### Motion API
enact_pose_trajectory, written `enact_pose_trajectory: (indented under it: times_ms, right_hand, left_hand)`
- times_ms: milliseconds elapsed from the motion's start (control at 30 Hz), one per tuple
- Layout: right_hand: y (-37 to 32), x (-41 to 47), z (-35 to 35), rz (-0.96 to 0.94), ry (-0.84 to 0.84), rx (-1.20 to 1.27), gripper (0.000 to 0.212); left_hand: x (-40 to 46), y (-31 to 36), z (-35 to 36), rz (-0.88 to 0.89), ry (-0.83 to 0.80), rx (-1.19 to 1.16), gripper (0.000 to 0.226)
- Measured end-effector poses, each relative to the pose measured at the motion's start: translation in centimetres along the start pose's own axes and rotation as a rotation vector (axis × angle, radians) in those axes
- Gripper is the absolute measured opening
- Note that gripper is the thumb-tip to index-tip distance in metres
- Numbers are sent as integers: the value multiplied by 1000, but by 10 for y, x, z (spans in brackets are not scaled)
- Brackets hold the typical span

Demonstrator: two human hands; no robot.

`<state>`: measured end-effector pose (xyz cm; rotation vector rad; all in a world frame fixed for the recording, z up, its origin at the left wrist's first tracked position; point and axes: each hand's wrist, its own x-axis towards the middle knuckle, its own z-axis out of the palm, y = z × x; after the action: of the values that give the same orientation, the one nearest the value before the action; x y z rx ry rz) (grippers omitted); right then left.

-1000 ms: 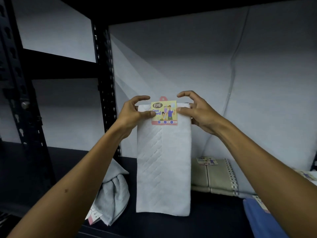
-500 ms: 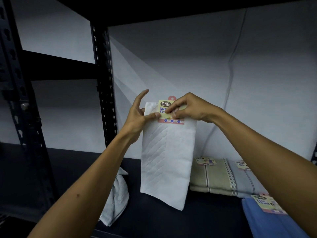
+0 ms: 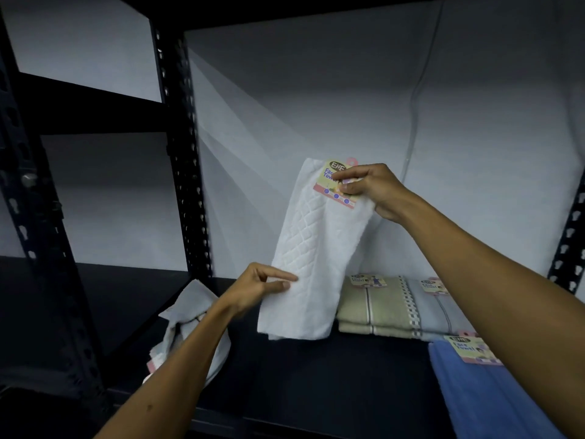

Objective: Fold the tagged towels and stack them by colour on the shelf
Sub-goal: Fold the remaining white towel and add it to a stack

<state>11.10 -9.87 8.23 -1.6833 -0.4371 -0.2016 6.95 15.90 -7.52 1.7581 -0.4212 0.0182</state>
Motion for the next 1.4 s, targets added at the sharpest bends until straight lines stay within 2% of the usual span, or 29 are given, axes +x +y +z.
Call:
enact_pose_trajectory:
  times_ms: [133,300,467,567,633,700,867,967,1033,1100,1200,1300,1400]
  right_hand:
    - [13,-10,-17,62,65,-6,30]
    - [40,-30,-40,171,105,12,25]
    - [64,-78,-52,310,153,87,19]
    - [79,-117,-51,397,138,21,20]
    - [90,-142,-46,465,92,-151,22]
    - [103,-158,-39,513,10,-430,26]
    - [107,-177,-24,582,-244,-952,38]
    - [94,-180,-18,531,-325,-1469,50]
    - [91,-178,-14,442,-272,-1623,48]
    - [94,-176,-5,290,-210,-1606,43]
    - [112,-176,16,127,-263,-1300,48]
    - [145,-180,43,124,-463,-1100,56]
    - [173,-185,59,150,-547,-1082,65]
  left_hand:
    - [-9,-18,-7,-69,113,-86,22]
    - [-10,-6,-32,-105,277,-172,22]
    - [-8,4,-68,-199,226,-153,24]
    - [-10,4,-72,-239,220,-107,27]
    - [-13,1,-63,-271,217,35,26]
    - [-14,-7,-51,-286,218,209,25]
    - [-16,-31,-14,-208,238,497,28]
    - [-31,-35,-2,-104,261,774,38]
    - [-50,-37,-2,-47,303,937,37]
    - [-70,-46,-5,-86,323,1040,37]
    - [-94,-71,-12,-261,174,1040,64]
    - [-100,-89,-23,-331,27,1127,65]
    - [-94,-84,-36,-335,32,1109,60]
